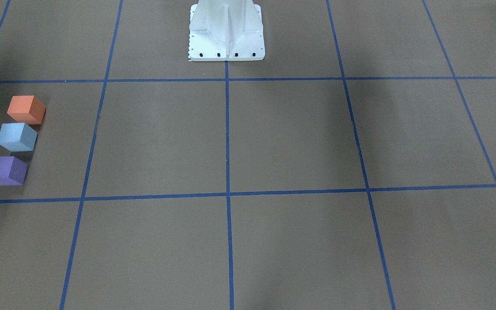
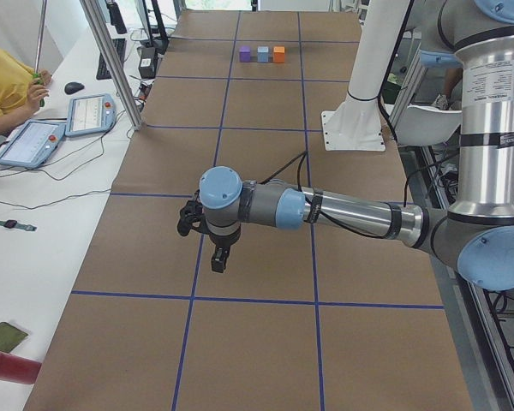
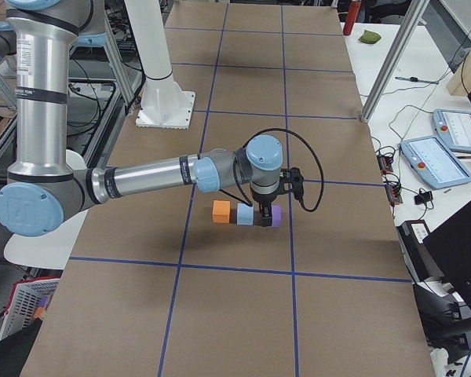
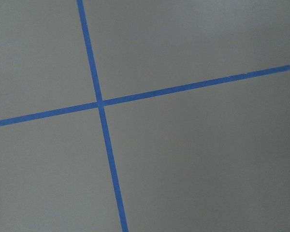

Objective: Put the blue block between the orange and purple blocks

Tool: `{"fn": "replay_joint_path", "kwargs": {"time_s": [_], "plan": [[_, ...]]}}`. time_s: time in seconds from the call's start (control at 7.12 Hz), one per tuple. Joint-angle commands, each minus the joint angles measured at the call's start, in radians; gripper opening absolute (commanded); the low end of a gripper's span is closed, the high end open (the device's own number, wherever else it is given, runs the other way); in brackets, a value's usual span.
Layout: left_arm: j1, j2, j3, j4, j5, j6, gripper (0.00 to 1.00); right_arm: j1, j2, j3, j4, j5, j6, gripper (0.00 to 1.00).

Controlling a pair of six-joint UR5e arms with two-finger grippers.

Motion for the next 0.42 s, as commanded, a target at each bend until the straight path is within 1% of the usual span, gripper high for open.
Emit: {"fn": "replay_joint_path", "kwargs": {"time_s": [0.0, 0.28], "plan": [[-0.003, 0.003, 0.001, 0.001, 0.0, -0.004, 1.0, 0.058, 0.023, 0.008, -0.199, -0.041, -0.236, 1.0], [0.001, -0.002, 0.002, 0.001, 0.003, -0.009, 1.0, 0.066, 0.029, -0.007, -0.211, -0.043, -0.262, 1.0]]}}
